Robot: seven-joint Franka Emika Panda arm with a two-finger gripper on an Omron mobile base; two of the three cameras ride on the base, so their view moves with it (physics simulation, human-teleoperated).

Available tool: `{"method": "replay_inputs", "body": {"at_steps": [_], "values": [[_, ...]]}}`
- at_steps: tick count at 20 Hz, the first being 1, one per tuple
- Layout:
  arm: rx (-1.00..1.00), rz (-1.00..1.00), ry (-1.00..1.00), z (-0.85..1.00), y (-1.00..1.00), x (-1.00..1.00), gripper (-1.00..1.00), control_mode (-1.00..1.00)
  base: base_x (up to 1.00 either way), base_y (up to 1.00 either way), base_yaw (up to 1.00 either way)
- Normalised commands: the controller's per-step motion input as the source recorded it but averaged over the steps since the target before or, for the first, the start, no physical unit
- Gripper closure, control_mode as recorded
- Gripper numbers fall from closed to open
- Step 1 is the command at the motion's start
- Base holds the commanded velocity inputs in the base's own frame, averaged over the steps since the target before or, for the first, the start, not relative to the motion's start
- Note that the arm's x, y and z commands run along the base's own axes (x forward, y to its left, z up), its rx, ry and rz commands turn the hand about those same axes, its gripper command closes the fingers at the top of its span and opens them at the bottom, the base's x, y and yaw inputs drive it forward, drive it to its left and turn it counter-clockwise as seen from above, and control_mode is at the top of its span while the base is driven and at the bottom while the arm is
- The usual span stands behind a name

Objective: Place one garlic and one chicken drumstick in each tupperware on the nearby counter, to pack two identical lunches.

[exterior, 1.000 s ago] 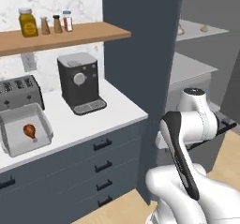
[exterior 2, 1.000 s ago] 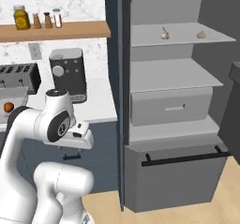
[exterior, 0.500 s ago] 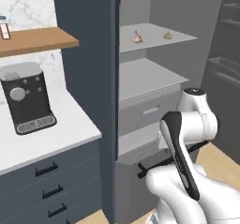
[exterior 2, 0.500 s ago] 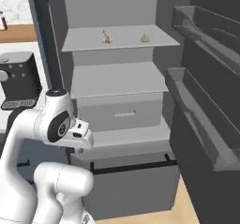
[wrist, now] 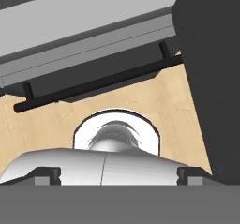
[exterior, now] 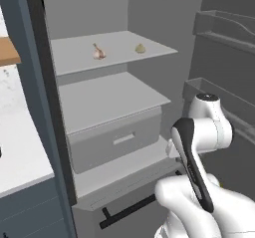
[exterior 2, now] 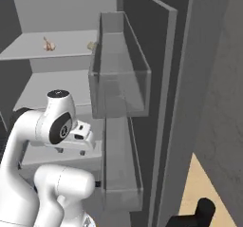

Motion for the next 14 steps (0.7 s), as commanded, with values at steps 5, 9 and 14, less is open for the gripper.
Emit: {"method": "replay_inputs", "body": {"at_steps": [5,9,14], "values": [[0.0,0.0,0.0,0.0,0.0,0.0,-1.0,1.0,0.25,0.02,0.05],[0.0,0.0,0.0,0.0,0.0,0.0,-1.0,1.0,0.24,0.23,0.06],[0.0,0.0,0.0,0.0,0.0,0.0,-1.0,1.0,0.46,0.49,0.19]]}}
